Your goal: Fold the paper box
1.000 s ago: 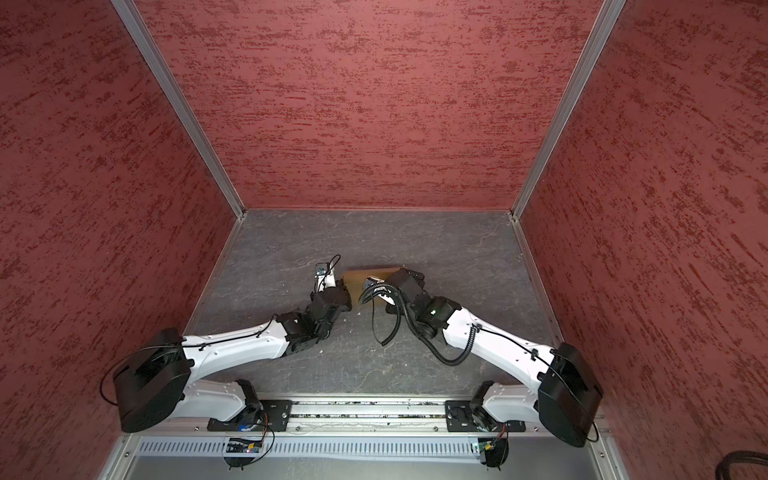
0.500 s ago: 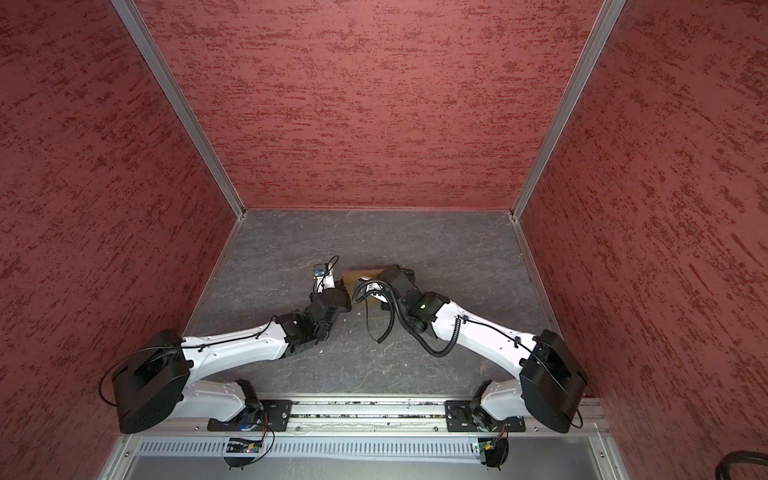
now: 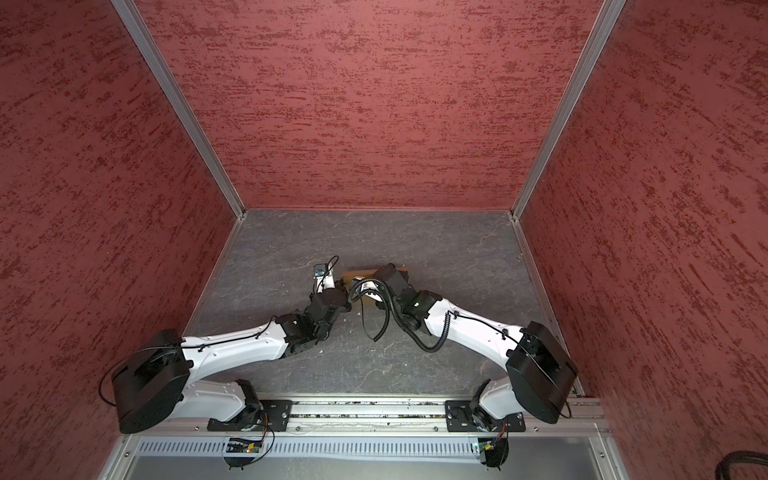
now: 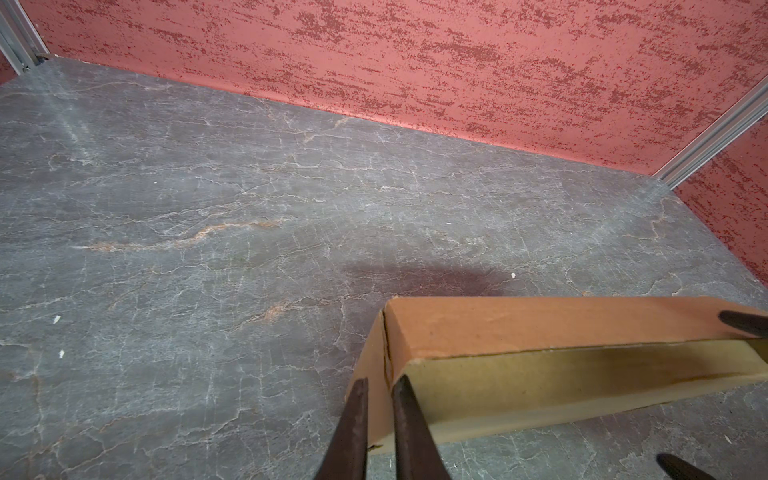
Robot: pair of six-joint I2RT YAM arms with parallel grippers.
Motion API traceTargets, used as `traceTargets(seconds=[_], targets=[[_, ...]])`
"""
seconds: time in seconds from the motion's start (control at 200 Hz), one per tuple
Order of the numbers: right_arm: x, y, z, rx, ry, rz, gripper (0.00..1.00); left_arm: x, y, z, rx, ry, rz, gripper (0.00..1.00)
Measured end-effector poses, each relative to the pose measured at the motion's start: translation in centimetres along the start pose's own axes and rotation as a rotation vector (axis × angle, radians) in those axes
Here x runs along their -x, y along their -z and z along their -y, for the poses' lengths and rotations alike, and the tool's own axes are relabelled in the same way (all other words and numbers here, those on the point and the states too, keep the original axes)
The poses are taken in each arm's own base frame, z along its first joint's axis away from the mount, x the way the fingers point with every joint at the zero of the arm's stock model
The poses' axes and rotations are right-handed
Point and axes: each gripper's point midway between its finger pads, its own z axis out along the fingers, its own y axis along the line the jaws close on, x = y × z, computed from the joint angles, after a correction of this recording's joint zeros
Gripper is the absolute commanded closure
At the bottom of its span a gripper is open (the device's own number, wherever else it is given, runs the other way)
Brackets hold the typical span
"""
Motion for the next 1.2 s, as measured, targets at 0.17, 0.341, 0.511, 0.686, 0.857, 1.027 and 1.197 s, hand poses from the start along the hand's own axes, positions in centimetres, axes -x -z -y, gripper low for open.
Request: traceTargets(seconds=[0.17, 0.341, 0.511, 0.686, 0.857, 1.027, 1.197], targets=[[0.0, -0.9, -0.4, 0.005, 0.001, -0.006, 0.45, 0.0, 0.0, 0.0, 0.001, -0.001, -0.001, 0.86], [0.2, -1.1, -0.4, 0.005, -0.003, 0.003, 0.5, -0.1, 0.0, 0.0, 0.0, -0.001, -0.001, 0.86], [0.3, -1.2, -0.3, 0.0, -0.016, 0.008, 0.56, -0.1, 0.0, 0.0, 0.0, 0.0, -0.001, 0.86], [0.3, -1.2, -0.2, -0.003, -0.025, 0.01, 0.58, -0.1, 0.0, -0.1, 0.003, 0.0, -0.001, 0.81], [0.4, -1.2, -0.2, -0.005, -0.031, 0.012, 0.59, 0.0, 0.0, -0.3, 0.012, 0.002, 0.001, 0.76], [0.4, -1.3, -0.2, -0.005, -0.04, 0.012, 0.6, 0.0, 0.2, -0.6, 0.017, 0.001, 0.005, 0.7], [0.3, -1.4, -0.1, -0.007, -0.054, 0.009, 0.61, -0.1, 0.7, -0.7, 0.003, -0.003, 0.012, 0.65]])
